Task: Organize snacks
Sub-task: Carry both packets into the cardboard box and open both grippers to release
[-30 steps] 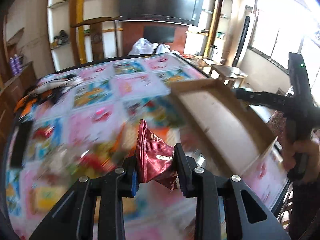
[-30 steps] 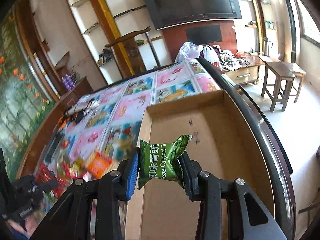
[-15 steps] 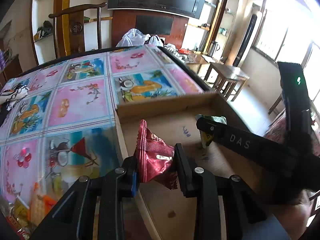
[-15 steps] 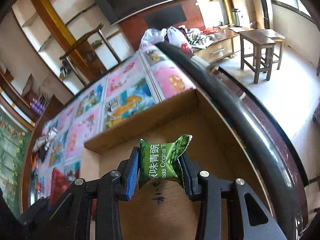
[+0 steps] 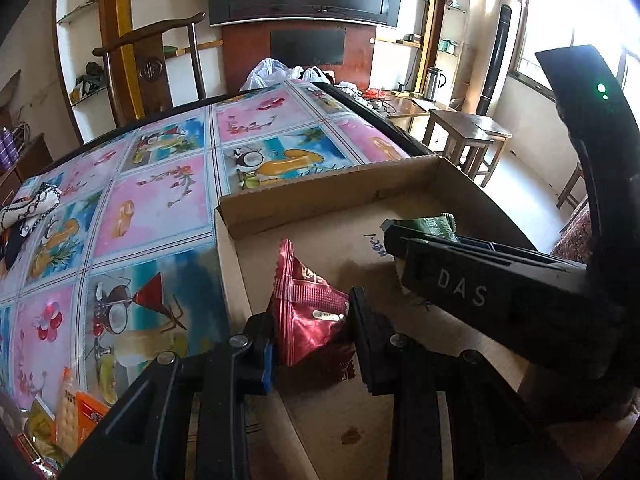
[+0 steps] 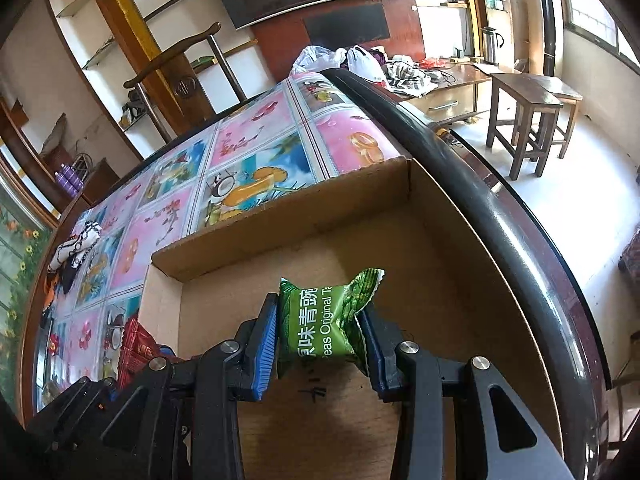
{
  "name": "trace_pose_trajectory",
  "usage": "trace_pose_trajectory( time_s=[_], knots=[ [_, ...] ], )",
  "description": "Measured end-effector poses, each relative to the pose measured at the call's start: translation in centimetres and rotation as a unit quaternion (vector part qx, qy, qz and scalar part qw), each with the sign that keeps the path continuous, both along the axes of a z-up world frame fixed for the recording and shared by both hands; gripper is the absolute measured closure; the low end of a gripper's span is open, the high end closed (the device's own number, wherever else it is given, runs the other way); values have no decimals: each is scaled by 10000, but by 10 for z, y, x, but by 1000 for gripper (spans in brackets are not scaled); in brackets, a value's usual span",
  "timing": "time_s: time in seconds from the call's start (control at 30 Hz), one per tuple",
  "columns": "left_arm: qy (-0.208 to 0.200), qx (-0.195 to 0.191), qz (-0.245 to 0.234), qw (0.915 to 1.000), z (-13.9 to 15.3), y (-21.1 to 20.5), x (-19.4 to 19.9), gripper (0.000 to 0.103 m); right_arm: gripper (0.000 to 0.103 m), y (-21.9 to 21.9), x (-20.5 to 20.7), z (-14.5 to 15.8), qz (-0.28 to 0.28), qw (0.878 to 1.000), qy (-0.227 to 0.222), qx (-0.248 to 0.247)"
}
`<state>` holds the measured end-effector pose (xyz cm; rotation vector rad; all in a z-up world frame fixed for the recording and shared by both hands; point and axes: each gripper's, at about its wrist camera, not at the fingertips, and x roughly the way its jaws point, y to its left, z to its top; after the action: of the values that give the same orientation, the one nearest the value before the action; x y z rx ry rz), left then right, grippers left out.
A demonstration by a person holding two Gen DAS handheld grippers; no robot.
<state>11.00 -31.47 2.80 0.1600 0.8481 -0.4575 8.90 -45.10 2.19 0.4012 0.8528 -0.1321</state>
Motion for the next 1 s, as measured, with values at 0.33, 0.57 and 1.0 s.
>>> trace_pose_trajectory(
  time_s=[0.33,0.57,1.0],
  knots=[
    [-38,77,-7,10000,-1,-3,0,73,62,7,-3,-2,-39,9999,19,-114],
    [-60,93,-10,9999,0,-3,0,73,62,16,-4,-2,-7,9995,10,-318],
    [-133,142,7,9998,1,-3,-2,72,62,10,-5,0,-32,9999,-93,116]
  ],
)
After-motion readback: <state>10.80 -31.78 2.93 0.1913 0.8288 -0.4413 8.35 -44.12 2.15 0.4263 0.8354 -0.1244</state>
